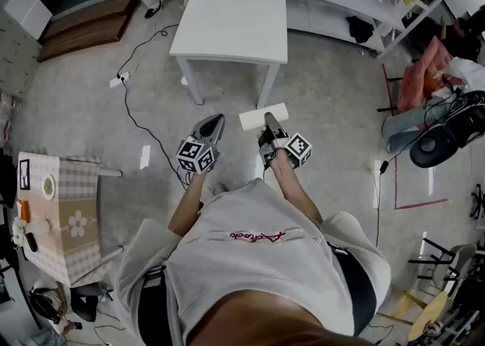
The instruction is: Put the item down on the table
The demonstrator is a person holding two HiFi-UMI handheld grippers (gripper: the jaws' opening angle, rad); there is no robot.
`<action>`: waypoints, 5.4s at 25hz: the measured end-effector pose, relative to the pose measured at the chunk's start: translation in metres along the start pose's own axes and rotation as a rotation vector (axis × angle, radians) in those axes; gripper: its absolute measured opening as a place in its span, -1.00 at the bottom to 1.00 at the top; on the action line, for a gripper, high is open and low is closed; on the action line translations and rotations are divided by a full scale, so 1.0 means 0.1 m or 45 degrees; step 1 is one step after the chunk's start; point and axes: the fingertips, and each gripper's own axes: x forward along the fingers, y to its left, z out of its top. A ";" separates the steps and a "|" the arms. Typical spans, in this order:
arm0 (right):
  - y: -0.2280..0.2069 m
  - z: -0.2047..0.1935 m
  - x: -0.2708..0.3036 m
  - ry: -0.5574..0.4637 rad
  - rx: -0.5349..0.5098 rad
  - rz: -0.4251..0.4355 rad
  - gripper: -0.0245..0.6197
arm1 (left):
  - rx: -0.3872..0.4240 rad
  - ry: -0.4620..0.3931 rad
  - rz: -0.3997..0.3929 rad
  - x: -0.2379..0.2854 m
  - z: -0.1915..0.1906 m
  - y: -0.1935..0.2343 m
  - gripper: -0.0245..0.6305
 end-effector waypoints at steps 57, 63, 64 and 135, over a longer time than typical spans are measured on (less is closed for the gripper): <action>-0.36 0.91 0.03 0.039 0.029 -0.007 -0.30 | -0.053 -0.010 0.077 0.77 -0.25 -0.19 -0.86; -0.38 0.99 0.34 0.045 0.029 -0.012 -0.30 | -0.059 -0.013 0.074 1.00 -0.19 0.02 -0.87; -0.39 1.00 0.40 0.047 0.028 -0.016 -0.30 | -0.061 -0.012 0.073 1.04 -0.19 0.07 -0.87; -0.45 1.77 4.36 0.137 0.043 -0.082 -0.30 | -0.116 0.051 0.126 3.44 0.75 3.04 -0.86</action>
